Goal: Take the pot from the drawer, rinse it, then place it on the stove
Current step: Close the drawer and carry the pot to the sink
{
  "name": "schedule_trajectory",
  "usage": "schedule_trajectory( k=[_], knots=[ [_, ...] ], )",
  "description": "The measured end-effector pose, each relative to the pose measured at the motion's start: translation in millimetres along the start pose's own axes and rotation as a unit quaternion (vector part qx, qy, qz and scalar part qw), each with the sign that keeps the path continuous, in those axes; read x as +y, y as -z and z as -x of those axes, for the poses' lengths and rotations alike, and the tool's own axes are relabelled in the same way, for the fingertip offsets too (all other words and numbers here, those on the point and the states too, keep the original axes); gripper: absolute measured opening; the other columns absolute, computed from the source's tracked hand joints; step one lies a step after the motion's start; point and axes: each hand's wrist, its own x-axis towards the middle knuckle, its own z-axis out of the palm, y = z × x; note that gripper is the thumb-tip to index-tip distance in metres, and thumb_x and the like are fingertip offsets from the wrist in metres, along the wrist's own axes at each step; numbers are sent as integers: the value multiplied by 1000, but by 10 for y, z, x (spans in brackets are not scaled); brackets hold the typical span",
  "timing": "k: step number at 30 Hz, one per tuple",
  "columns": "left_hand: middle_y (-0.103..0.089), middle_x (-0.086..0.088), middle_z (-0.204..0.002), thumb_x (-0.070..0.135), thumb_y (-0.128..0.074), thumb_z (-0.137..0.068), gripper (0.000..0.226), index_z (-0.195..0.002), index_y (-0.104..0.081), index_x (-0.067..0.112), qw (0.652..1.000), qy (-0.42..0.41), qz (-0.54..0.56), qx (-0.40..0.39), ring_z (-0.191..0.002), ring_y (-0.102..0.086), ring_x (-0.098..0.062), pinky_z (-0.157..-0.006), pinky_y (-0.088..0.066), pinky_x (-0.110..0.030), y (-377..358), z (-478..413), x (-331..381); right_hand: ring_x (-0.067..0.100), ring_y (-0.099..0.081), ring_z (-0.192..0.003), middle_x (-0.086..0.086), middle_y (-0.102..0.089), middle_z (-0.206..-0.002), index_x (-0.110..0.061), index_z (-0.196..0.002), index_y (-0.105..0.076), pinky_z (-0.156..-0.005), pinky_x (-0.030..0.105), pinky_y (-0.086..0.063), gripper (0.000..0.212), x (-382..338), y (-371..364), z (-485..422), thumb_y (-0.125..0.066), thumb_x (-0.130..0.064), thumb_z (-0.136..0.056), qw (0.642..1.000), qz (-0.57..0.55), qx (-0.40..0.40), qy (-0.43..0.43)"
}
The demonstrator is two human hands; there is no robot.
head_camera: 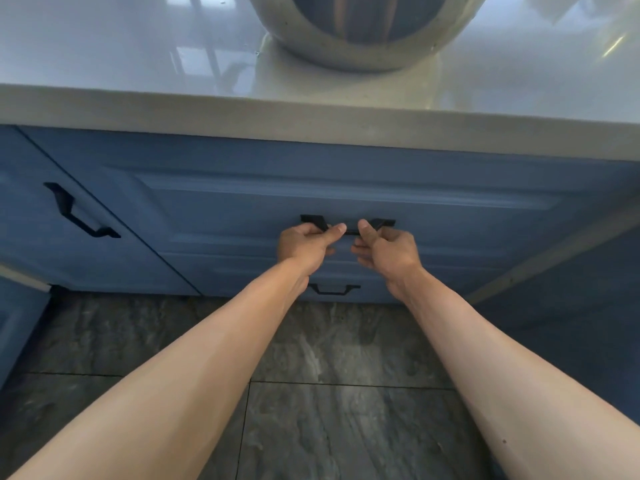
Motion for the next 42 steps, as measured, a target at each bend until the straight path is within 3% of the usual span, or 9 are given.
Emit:
schedule_trajectory(
  k=[3, 5, 9, 14, 18, 23, 27, 37, 42],
  knots=[
    [-80, 7, -93, 44, -88, -88, 27, -82, -70, 25, 998, -9, -55, 11, -87, -80, -16, -83, -64, -35, 37, 91, 34, 23, -78, -88, 12, -80, -96, -7, -93, -72, -82, 38, -64, 36, -57, 33, 91, -70, -42, -100, 995, 98, 10, 10],
    [-81, 6, -109, 53, -86, -87, 27, -92, -71, 31, 994, -25, -108, -3, -101, -79, -17, -97, -63, -40, 123, 243, 74, 23, -73, -93, 8, -79, -96, -5, -99, -76, -85, 31, -55, 40, -152, 142, 285, -67, -45, -101, 980, 195, 18, 46],
    [-74, 13, -134, 77, -78, -78, 86, -149, -62, 31, 971, -106, -207, -64, -126, -66, -6, -106, -52, -29, 389, 766, 387, 25, -70, -116, 7, -77, -119, -7, -129, -72, -87, 25, -44, 50, -567, 358, 792, -64, -48, -101, 931, 328, 41, 154],
    [-61, 13, -155, 87, -71, -75, 105, -162, -47, 33, 941, -204, -264, -59, -136, -61, -5, -116, -50, -38, 656, 1393, 1353, 24, -62, -133, 6, -70, -141, -12, -145, -60, -109, 36, -47, 60, -1529, 592, 1325, -63, -50, -99, 890, 371, 34, 264],
    [-51, 6, -165, 93, -59, -79, 109, -167, -38, 32, 902, -253, -350, -13, -151, -49, -19, -121, -44, -43, 929, 1748, 2277, 29, -63, -132, 8, -66, -146, -16, -148, -55, -110, 46, -49, 65, -2446, 826, 1683, -60, -58, -99, 861, 424, 13, 281],
    [-52, -1, -165, 91, -51, -86, 102, -164, -42, 26, 839, -271, -468, 59, -150, -49, -27, -120, -39, -47, 1309, 2261, 3329, 33, -61, -129, 9, -65, -141, -19, -137, -60, -104, 48, -50, 74, -3527, 1150, 2185, -46, -75, -91, 851, 469, 30, 233],
    [-52, 0, -162, 93, -41, -87, 98, -159, -45, 27, 815, -243, -518, 89, -144, -53, -31, -116, -41, -52, 1533, 2596, 3745, 33, -61, -124, 9, -67, -130, -19, -119, -61, -99, 49, -51, 68, -3954, 1316, 2460, -40, -77, -90, 851, 478, 39, 213],
    [-54, 3, -161, 91, -41, -88, 97, -159, -47, 26, 829, -202, -514, 94, -142, -55, -28, -114, -45, -50, 1738, 1859, 3998, 29, -64, -113, 3, -68, -117, -17, -121, -61, -94, 44, -54, 58, -4171, 1058, 1782, -47, -66, -94, 848, 501, 6, 170],
    [-52, 3, -162, 87, -43, -92, 88, -159, -46, 29, 824, -195, -531, 38, -141, -57, -29, -111, -48, -51, 1793, 827, 3976, 32, -62, -127, 8, -67, -138, -15, -137, -58, -102, 47, -53, 60, -4139, 827, 1011, -48, -62, -101, 841, 519, 8, 153]
  ],
)
